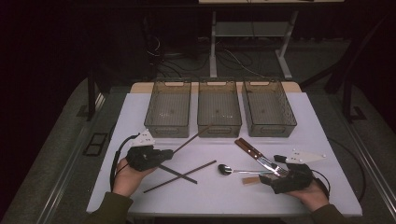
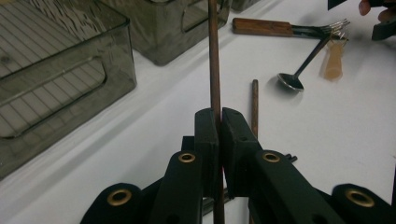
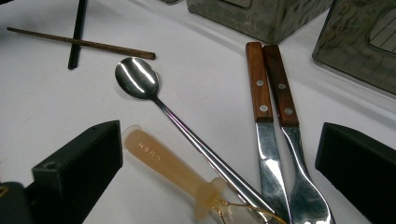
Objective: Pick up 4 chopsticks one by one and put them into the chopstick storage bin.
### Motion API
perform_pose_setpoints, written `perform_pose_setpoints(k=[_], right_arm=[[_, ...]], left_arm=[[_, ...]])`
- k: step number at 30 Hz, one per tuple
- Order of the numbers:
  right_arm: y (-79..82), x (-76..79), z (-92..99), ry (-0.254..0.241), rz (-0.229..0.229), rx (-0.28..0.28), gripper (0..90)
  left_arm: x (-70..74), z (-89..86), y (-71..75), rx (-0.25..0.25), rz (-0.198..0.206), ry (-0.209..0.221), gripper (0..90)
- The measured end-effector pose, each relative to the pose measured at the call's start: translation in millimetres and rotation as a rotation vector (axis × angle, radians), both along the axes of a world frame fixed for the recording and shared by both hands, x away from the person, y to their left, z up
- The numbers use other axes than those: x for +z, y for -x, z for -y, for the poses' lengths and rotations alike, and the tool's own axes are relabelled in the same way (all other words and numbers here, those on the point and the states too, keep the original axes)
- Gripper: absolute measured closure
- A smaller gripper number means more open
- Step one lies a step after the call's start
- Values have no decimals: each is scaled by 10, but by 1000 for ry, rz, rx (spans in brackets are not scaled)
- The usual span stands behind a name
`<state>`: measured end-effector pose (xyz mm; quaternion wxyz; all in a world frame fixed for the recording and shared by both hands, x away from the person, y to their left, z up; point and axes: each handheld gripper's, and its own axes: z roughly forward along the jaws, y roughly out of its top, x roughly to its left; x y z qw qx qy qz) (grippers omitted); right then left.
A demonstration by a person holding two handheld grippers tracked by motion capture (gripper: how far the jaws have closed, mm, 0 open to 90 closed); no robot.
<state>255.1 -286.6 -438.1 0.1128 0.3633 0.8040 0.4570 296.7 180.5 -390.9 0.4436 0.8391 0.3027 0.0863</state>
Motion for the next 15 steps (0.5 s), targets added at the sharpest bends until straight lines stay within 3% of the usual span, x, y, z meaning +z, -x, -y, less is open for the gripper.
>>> perform_pose_setpoints(k=[15], right_arm=[[-3, -5, 4, 2, 0, -2, 5]], left_arm=[[66, 69, -177, 7, 25, 2, 856]])
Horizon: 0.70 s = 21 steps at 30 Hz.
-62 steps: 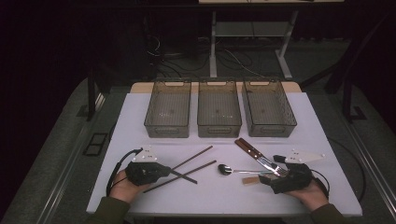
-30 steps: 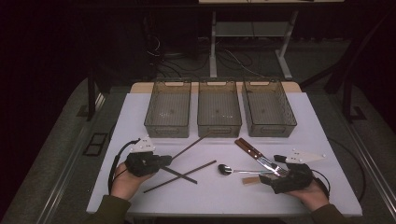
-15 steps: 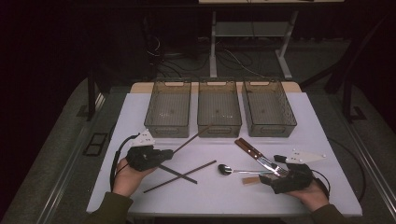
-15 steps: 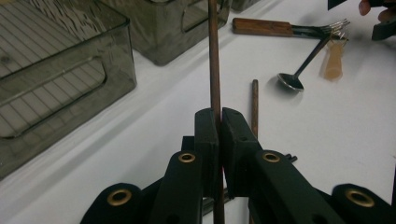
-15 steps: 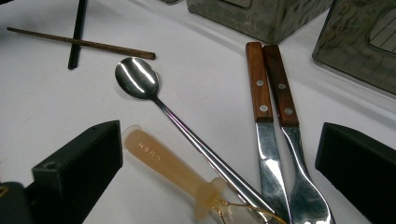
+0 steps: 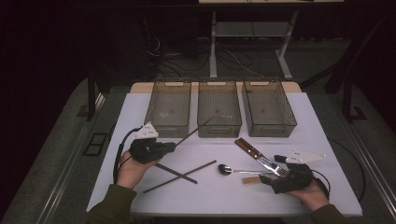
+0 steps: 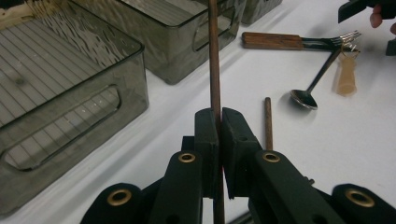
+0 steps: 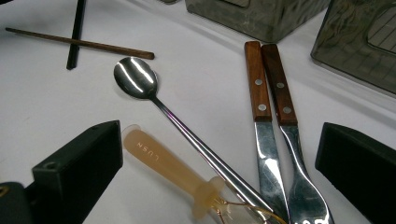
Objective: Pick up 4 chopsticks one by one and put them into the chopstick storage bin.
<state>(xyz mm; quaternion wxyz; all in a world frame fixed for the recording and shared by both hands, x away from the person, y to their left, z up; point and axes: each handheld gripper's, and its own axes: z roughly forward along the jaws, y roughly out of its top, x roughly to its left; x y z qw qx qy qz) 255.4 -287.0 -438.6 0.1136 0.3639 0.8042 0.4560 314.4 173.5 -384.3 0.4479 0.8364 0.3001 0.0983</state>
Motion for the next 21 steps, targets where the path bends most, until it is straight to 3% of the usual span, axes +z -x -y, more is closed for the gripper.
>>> perform_pose_setpoints(k=[21], right_arm=[[0, 2, -9, -9, -4, 3, 5]], left_arm=[[76, 37, -239, 33, 31, 6, 856]])
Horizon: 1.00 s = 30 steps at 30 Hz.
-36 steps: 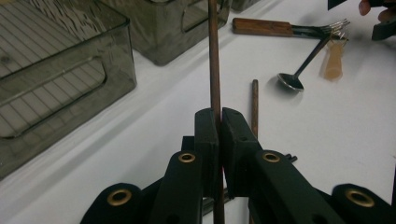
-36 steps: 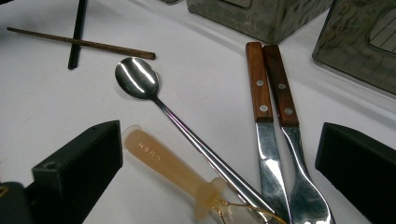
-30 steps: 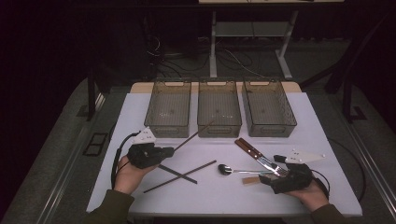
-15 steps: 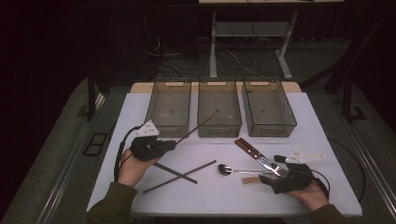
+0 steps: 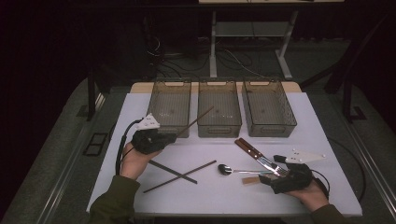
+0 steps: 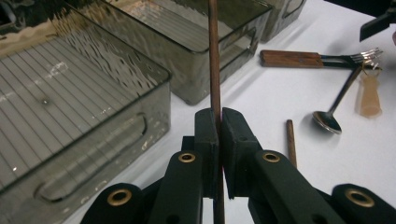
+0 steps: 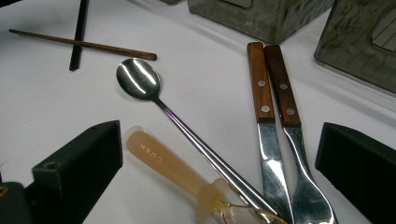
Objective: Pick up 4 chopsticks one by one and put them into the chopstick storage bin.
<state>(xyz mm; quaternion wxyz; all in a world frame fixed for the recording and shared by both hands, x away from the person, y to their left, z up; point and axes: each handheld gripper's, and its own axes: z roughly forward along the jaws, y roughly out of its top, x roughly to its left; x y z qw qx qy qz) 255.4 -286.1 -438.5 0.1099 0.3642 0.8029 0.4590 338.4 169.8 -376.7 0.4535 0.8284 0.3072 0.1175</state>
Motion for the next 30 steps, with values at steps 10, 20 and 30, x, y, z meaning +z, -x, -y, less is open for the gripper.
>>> perform_pose_setpoints(k=[10, 20, 30], right_arm=[[3, 0, 7, -1, 0, -3, 5], [7, -1, 9, 2, 3, -8, 5], [8, 0, 15, 1, 1, -13, 5]], left_arm=[[55, -11, -157, 38, 13, 15, 856], [122, -7, -368, 79, 19, 38, 857], [186, 5, -583, 129, 9, 32, 856]])
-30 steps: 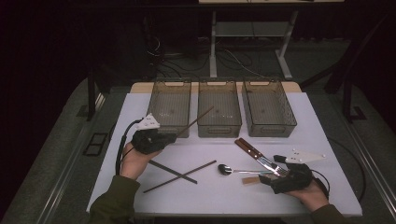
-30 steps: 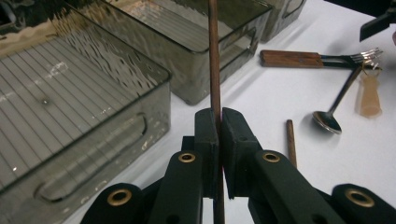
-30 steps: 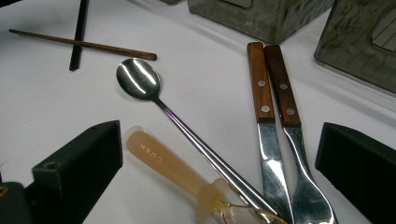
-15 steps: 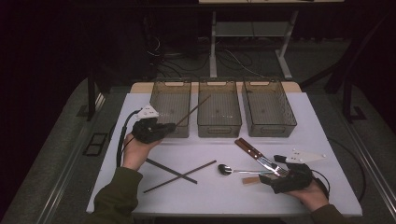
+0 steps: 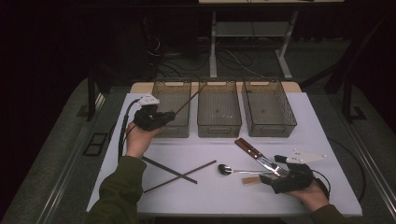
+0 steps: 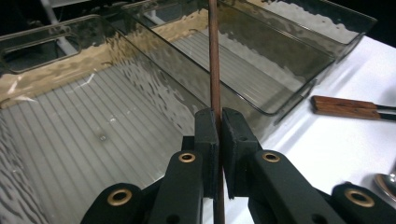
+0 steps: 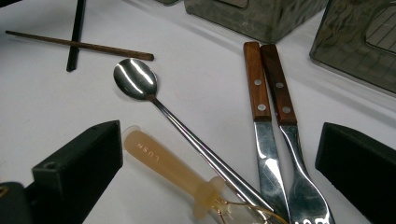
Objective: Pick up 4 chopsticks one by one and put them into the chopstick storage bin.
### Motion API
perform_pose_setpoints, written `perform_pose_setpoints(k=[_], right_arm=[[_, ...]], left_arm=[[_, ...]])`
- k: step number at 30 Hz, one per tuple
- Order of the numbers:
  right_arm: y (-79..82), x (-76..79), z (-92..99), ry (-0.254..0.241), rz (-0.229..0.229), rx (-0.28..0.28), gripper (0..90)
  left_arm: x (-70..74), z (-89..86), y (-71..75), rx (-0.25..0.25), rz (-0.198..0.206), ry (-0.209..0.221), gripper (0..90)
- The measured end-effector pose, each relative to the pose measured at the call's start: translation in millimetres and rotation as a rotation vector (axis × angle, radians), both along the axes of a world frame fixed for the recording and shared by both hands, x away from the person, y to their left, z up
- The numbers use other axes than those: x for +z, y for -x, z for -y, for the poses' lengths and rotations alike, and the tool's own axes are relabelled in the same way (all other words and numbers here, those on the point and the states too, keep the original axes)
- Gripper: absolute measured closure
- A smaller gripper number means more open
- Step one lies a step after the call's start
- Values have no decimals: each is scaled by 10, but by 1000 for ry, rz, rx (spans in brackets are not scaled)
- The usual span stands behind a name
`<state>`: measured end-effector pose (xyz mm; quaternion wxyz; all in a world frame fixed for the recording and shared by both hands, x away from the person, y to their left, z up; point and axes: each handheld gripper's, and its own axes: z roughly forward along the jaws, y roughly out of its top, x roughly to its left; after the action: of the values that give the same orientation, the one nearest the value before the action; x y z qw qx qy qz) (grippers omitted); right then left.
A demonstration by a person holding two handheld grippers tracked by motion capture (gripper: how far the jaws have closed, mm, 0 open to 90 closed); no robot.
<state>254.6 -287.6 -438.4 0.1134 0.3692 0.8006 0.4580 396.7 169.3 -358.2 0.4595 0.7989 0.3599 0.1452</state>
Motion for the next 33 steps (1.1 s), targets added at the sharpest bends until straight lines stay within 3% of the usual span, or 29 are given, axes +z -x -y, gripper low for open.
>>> perform_pose_setpoints(k=[4, 7, 13, 24, 30, 33], right_arm=[[2, 4, 5, -3, 1, 0, 5], [0, 1, 9, -4, 1, -1, 5], [3, 3, 13, -6, 3, -5, 5], [1, 1, 13, -5, 1, -5, 5], [4, 2, 14, -8, 0, -5, 5], [3, 2, 14, -9, 0, -4, 5]], left_arm=[[5, -10, -79, 17, -3, 9, 857], [1, -9, -151, 35, -6, -18, 857], [-8, -26, -272, 61, -21, -33, 857], [-94, -64, -473, 151, -28, -91, 857], [-117, -121, -582, 199, -36, -83, 856], [-137, -134, -632, 215, -53, -106, 857]])
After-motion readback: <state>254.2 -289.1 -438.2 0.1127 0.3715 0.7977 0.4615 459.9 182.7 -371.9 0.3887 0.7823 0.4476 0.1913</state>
